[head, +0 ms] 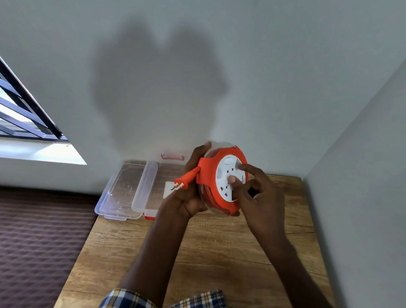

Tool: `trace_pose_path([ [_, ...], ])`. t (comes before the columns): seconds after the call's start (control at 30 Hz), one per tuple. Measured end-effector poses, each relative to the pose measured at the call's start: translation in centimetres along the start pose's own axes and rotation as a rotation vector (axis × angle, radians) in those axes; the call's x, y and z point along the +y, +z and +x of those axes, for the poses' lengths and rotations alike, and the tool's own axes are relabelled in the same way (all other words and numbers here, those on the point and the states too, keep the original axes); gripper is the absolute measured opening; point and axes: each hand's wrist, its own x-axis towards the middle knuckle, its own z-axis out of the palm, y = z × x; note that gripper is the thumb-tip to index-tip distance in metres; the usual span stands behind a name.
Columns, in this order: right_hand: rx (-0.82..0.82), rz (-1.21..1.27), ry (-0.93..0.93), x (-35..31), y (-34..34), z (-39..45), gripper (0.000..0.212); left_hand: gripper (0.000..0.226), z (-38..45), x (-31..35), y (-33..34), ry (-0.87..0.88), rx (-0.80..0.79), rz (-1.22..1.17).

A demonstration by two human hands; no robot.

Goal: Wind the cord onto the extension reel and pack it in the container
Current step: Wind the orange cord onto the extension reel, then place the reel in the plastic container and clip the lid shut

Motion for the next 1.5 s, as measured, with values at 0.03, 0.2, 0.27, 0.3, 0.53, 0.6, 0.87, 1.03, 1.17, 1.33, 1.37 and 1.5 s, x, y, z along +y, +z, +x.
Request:
trace_pose_path([
  [0.03, 0.068, -0.020, -0.005, 0.2, -0.1, 0.1, 0.059, 0.053, 0.2, -0.2, -0.3, 0.013, -0.027, -0.045],
  [0.2, -0.051, 0.299, 0.394, 1.5, -1.4, 1.6, 0.056, 0.070, 1.0, -1.4, -0.5, 0.014, -0.078, -0.241],
  [0.27, -0.214, 0.616, 0.579, 1.9, -1.8, 1.4, 0.047, 0.082, 1.3, -2.2, -0.3, 0.012, -0.064, -0.217],
  [0.3, -0.228, 0.695, 0.619, 2.1, -1.8, 1.2, 0.044, 0.083, 1.5, -2.6, -0.4, 0.005, -0.045, -0.199],
  [0.53, -0.101, 0.587, 0.530, 3.5, -2.2, 0.0, 0.027, 0.042, -0.5, -1.7, -2.7, -0.001, 0.072, 0.067],
  [0.6, -0.092, 0.540, 0.463, 3.8, -2.4, 0.2, 0.027, 0.038, -0.7, -2.2, -2.7, -0.008, 0.151, 0.244],
  [0.87, -0.103, 0.588, 0.554, 4.6, -1.3, 0.4, 0.032, 0.040, -0.8, -6.7, -1.7, 0.142, 0.414, 0.222],
  [1.03, -0.344, 0.653, 0.571, 5.5, 0.0, -0.4, 0.036, 0.046, -1.1, -7.3, -1.4, 0.244, 0.471, -0.009],
  [1.17, -0.429, 0.714, 0.636, 5.9, 1.4, -1.1, 0.033, 0.048, -2.8, -7.9, -2.9, 0.220, 0.572, 0.040],
  [1.33, -0.576, 0.621, 0.631, 6.4, 2.4, -0.8, 0.033, 0.040, -6.4, -7.8, -6.3, 0.135, 0.687, 0.105],
  [1.37, -0.603, 0.584, 0.618, 6.3, 2.7, -0.5, 0.031, 0.039, -6.9, -7.4, -7.0, 0.121, 0.717, 0.119],
  [1.5, -0.697, 0.538, 0.616, 4.0, 4.9, 1.3, 0.031, 0.031, -7.0, -5.0, -9.5, 0.146, 0.832, 0.093],
])
